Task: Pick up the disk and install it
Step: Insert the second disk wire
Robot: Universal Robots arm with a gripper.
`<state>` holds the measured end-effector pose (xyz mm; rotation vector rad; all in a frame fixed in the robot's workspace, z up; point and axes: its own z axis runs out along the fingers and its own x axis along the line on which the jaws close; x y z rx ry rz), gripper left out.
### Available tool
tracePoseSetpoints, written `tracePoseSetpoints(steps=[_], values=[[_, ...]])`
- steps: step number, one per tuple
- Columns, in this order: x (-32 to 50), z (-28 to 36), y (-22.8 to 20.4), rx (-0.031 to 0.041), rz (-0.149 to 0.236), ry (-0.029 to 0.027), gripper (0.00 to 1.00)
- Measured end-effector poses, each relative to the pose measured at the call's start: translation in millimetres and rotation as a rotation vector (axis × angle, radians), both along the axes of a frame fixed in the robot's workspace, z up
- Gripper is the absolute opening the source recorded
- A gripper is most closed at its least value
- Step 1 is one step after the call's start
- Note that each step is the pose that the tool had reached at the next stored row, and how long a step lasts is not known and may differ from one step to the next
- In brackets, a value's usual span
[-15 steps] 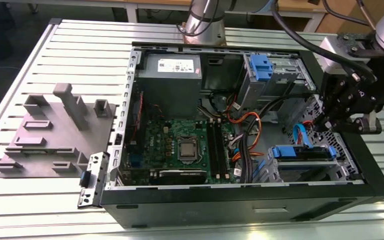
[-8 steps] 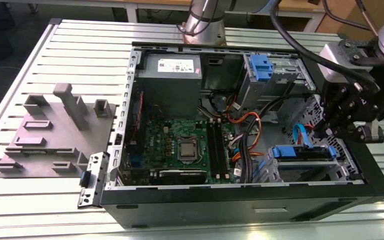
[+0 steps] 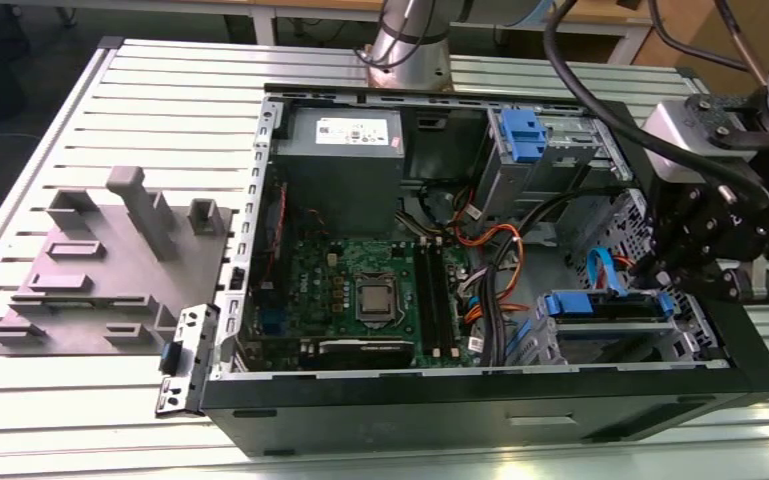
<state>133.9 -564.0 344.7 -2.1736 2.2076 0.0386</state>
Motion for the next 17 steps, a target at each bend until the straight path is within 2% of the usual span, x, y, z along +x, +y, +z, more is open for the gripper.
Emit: tracePoseSetpoints(steps=[6, 12, 17], values=[[-0.1, -0.5, -6.9, 0.0, 0.0, 0.0, 0.16], [0.0, -1.6, -10.2, -0.0003, 0.0, 0.0, 0.16], [0.0, -4.0, -11.0, -0.0008, 0.0, 0.0, 0.16]])
